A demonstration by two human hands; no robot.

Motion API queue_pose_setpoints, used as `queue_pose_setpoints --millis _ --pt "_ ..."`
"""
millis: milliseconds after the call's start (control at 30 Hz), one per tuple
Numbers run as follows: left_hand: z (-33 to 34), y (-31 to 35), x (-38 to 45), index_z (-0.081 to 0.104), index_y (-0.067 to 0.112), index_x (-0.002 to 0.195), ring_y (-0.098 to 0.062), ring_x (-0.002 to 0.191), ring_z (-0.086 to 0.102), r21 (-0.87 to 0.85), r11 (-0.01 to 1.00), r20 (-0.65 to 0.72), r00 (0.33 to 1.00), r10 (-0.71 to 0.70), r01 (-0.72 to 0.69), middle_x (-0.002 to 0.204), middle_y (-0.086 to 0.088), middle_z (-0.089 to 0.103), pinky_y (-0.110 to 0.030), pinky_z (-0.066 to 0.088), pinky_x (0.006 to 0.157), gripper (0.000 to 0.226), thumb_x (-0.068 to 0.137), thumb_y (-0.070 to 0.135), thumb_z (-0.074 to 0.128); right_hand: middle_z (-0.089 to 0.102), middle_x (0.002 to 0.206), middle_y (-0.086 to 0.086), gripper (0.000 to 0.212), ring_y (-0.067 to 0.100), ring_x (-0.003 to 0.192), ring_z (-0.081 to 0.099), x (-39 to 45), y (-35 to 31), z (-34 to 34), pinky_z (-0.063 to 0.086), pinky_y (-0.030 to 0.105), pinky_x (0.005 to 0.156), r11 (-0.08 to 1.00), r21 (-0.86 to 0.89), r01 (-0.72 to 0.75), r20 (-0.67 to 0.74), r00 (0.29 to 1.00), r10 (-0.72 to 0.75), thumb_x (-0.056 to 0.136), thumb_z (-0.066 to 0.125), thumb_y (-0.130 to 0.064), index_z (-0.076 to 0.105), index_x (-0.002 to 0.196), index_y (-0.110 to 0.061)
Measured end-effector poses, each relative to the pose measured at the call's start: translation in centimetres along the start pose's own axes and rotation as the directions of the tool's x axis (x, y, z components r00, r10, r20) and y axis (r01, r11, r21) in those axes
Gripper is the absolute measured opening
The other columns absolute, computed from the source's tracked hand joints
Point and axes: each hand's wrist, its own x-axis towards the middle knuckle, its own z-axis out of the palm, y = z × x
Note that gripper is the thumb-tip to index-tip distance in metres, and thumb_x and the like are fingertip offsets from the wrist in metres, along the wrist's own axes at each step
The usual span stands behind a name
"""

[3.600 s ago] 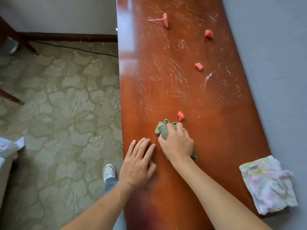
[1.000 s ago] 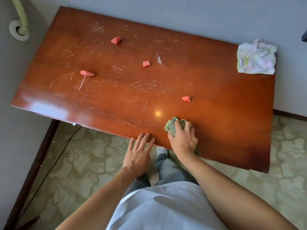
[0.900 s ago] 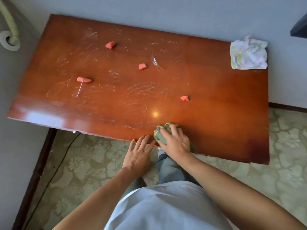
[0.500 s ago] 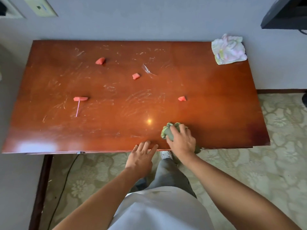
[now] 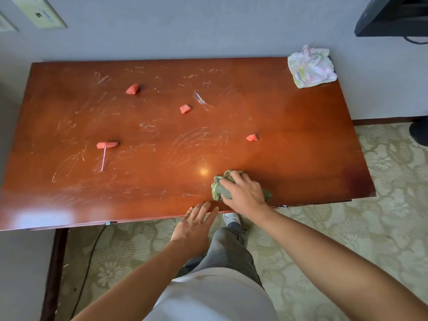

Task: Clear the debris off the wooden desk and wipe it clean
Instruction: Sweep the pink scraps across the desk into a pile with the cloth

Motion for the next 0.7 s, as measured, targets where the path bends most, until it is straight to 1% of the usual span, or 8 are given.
queue_pose_setpoints --millis 67,233,333,400,467,533,633,700 --pt "0.7 -0.5 -0.4 -0.012 0.018 0.165 -0.022 0.159 -0.017 0.018 1.0 -0.031 0.999 0.024 -0.024 0.172 -0.003 -0.018 -0.042 -0.007 0.129 0.082 0.1 0.023 0.039 0.053 0.133 0.0 0.052 0.027 0.11 0.061 0.2 0.9 -0.3 0.056 0.037 0.079 0.999 -0.024 0.042 0.043 0.998 -0.041 0.089 0.068 -0.052 0.059 0.138 -0.037" --pt "3.4 -3.2 -1.8 0.001 0.012 0.166 -0.028 0.157 -0.017 0.013 0.999 -0.177 0.984 -0.038 0.04 0.167 -0.007 -0.023 -0.051 -0.003 0.127 0.085 0.09 0.024 0.04 0.053 0.128 0.004 0.055 0.029 0.111 0.058 1.7 0.3 -0.6 0.048 0.033 0.071 0.876 0.095 -0.473 -0.038 0.878 0.478 0.088 0.069 -0.056 0.06 0.138 -0.034" --pt "3.6 -3.9 -2.1 -0.026 0.014 0.157 -0.026 0.151 -0.034 -0.008 0.999 -0.082 0.996 -0.047 0.046 0.161 -0.002 -0.041 -0.05 -0.011 0.128 0.088 0.097 0.023 0.037 0.055 0.124 0.002 0.049 0.029 0.104 0.061 1.1 -3.2 0.5 0.051 0.032 0.068 0.964 0.058 -0.258 -0.064 0.963 0.261 0.086 0.07 -0.051 0.062 0.131 -0.033" --pt "3.0 -4.0 -2.1 -0.031 0.013 0.153 -0.025 0.15 -0.037 -0.018 0.999 -0.071 0.997 -0.035 0.034 0.159 -0.001 -0.044 -0.048 -0.014 0.127 0.087 0.098 0.021 0.037 0.055 0.126 0.001 0.049 0.03 0.102 0.062 0.5 -4.2 1.2 0.056 0.036 0.07 0.999 0.026 -0.019 -0.014 1.0 0.02 0.085 0.071 -0.05 0.062 0.131 -0.033" --pt "2.9 -4.2 -2.1 -0.03 0.015 0.153 -0.024 0.15 -0.037 -0.021 0.999 -0.083 0.996 -0.026 0.025 0.159 0.0 -0.044 -0.046 -0.016 0.126 0.087 0.098 0.02 0.037 0.054 0.129 0.0 0.051 0.028 0.104 0.062 0.7 -3.4 0.8 0.057 0.038 0.074 0.999 0.004 0.05 0.021 0.999 -0.05 0.087 0.069 -0.052 0.061 0.133 -0.035" --pt "3.4 -4.8 -2.2 -0.026 0.017 0.156 -0.024 0.152 -0.033 -0.034 0.999 -0.092 0.996 -0.017 0.014 0.162 0.0 -0.039 -0.045 -0.011 0.128 0.086 0.097 0.019 0.038 0.054 0.128 0.001 0.049 0.028 0.105 0.062 1.2 -2.2 0.2 0.057 0.036 0.073 0.991 -0.012 -0.131 0.013 0.991 0.131 0.088 0.067 -0.054 0.06 0.133 -0.035" --pt "4.2 -5.7 -2.6 0.005 0.013 0.165 -0.028 0.158 -0.011 -0.06 0.997 -0.144 0.988 -0.061 0.053 0.17 -0.005 -0.015 -0.052 0.011 0.129 0.088 0.088 0.02 0.047 0.053 0.128 0.008 0.053 0.032 0.11 0.059 1.7 -2.9 -0.3 0.052 0.035 0.071 0.864 0.038 -0.502 -0.032 0.864 0.503 0.09 0.065 -0.055 0.058 0.137 -0.03" --pt "4.6 -6.1 -3.1 0.011 0.014 0.165 -0.029 0.158 -0.004 -0.092 0.992 -0.154 0.983 -0.102 0.088 0.171 -0.007 -0.008 -0.054 0.016 0.127 0.091 0.084 0.019 0.054 0.053 0.129 0.01 0.055 0.033 0.109 0.059 1.8 -5.7 -0.1 0.052 0.035 0.069 0.846 0.032 -0.532 -0.025 0.846 0.533 0.09 0.066 -0.054 0.057 0.137 -0.027"
